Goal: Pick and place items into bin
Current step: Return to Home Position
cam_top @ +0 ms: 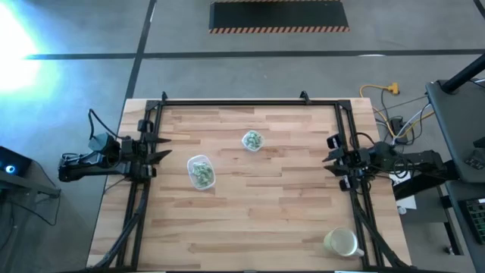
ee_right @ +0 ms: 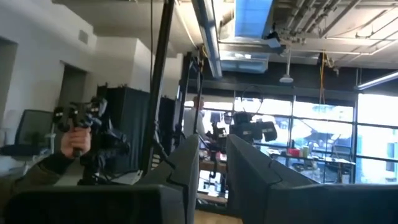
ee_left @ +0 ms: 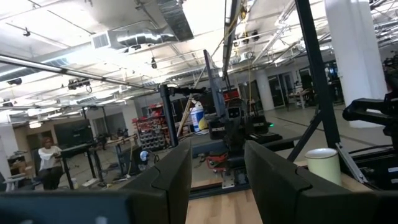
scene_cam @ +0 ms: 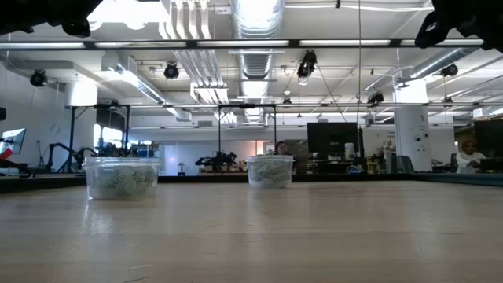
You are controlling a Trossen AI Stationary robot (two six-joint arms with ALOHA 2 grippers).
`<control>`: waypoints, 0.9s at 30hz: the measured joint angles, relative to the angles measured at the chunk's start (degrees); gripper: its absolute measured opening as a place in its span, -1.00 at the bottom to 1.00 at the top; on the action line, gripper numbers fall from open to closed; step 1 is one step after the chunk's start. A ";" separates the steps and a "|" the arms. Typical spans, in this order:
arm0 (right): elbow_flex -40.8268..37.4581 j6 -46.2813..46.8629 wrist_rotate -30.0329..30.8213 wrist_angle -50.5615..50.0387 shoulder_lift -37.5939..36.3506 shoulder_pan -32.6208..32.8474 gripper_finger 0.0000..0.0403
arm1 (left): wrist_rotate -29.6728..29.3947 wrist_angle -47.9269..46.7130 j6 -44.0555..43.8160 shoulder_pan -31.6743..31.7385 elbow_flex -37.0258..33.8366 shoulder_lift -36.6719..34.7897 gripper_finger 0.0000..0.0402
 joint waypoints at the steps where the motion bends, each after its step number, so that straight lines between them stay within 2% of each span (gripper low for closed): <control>1: 0.00 -0.15 0.06 -0.21 0.00 0.00 -0.64 | 0.00 0.00 0.00 0.00 0.00 0.00 -0.34; 12: 0.92 -2.16 -1.07 -2.70 -1.88 -0.13 -0.64 | 0.04 0.00 -0.04 -0.01 0.00 0.00 -0.34; 15: 3.69 -2.48 -3.36 -9.53 -4.58 -0.12 -0.64 | 0.03 0.00 -0.01 0.00 0.00 0.00 -0.34; 19: 6.95 -2.78 -2.87 -17.64 -4.09 -0.11 -0.64 | 0.04 0.00 0.00 -0.02 0.61 0.00 -0.34; 27: 4.76 -2.91 -1.56 -14.43 -4.34 -0.11 -0.64 | 0.04 -8.79 0.02 0.00 3.67 0.00 -0.34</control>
